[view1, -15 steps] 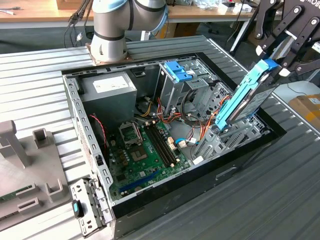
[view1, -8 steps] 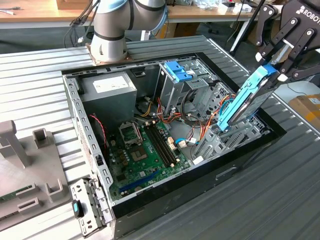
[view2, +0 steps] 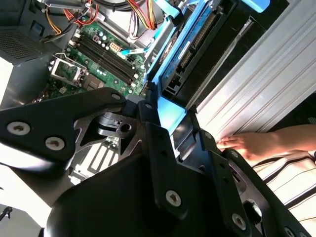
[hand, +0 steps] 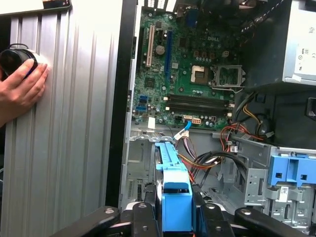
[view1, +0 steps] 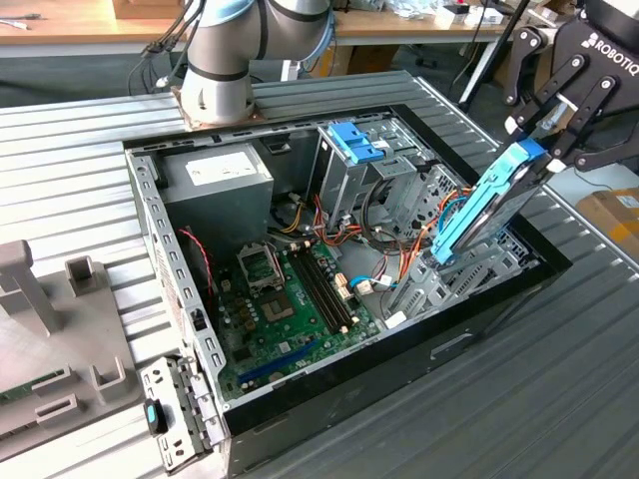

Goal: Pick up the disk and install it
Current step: 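Insert the disk into the insertion slot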

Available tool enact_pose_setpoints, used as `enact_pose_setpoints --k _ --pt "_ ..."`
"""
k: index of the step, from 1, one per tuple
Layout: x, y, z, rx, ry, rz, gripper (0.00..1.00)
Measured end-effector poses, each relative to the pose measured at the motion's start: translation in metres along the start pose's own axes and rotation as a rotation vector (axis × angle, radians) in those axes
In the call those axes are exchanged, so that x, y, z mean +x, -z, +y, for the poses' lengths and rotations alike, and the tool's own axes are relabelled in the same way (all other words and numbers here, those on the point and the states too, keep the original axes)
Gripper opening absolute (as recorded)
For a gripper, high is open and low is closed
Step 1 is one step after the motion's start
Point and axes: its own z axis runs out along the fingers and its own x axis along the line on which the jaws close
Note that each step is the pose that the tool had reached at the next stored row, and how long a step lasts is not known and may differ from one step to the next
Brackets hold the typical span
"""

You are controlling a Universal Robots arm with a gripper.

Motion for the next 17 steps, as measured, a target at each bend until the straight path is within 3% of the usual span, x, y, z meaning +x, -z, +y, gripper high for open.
enact_pose_setpoints --k 6,9,11,17 --pt "-0.0014 -0.0046 -0.002 0.0 0.0 -0.0001 0.37" --pt "-0.0009 -0.0101 -0.0021 0.0002 -0.002 0.0003 0.37" --pt "-0.0008 -0.0112 -0.0023 0.0026 -0.038 0.0055 0.37" --pt "-0.0017 -0.0143 -0.0023 0.0041 -0.056 0.0066 0.37"
